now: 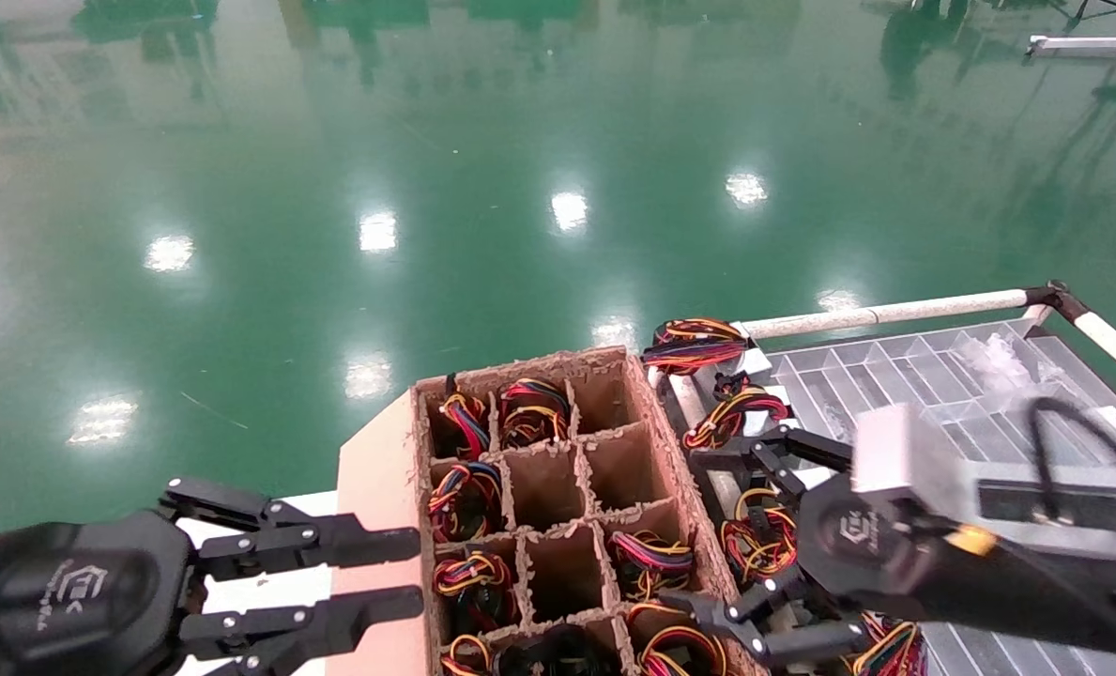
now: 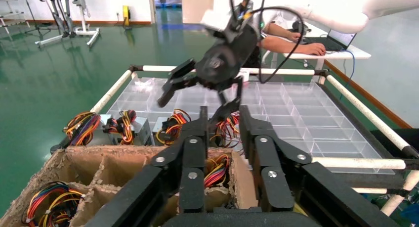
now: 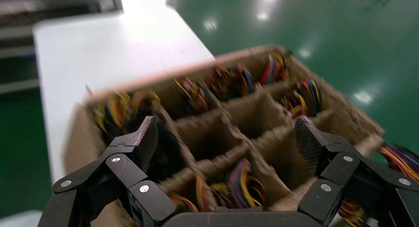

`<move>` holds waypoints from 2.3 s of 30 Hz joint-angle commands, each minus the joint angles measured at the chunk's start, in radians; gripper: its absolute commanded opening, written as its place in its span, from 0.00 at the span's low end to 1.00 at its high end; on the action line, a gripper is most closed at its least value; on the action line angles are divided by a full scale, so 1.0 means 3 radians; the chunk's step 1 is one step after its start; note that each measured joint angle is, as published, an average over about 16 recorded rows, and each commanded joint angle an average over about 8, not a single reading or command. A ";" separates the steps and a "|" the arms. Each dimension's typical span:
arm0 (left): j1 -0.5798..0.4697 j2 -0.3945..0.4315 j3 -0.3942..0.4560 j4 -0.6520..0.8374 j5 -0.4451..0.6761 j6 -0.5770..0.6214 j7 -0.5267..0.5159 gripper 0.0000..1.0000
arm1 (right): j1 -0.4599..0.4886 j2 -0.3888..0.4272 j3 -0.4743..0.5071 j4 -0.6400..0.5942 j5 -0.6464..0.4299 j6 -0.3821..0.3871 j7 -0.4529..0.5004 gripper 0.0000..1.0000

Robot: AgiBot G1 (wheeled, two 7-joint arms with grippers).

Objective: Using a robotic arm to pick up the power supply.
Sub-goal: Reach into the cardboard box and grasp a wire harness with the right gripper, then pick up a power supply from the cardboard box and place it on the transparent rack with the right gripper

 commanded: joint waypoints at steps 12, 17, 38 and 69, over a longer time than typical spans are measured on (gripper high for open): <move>0.0000 0.0000 0.0000 0.0000 0.0000 0.0000 0.0000 1.00 | 0.0828 -0.0639 -0.0537 -0.0841 -0.1062 -0.0125 -0.0505 0.00; 0.0000 0.0000 0.0001 0.0000 0.0000 0.0000 0.0000 1.00 | 0.1002 -0.0825 -0.0628 -0.1187 -0.1193 -0.0183 -0.0741 0.00; 0.0000 0.0000 0.0001 0.0000 -0.0001 0.0000 0.0001 1.00 | 0.1233 -0.1042 -0.0856 -0.1407 -0.1579 -0.0205 -0.0908 0.00; -0.0001 -0.0001 0.0002 0.0000 -0.0001 -0.0001 0.0001 1.00 | 0.1494 -0.0806 -0.0654 -0.0873 -0.1406 -0.0234 -0.0642 0.00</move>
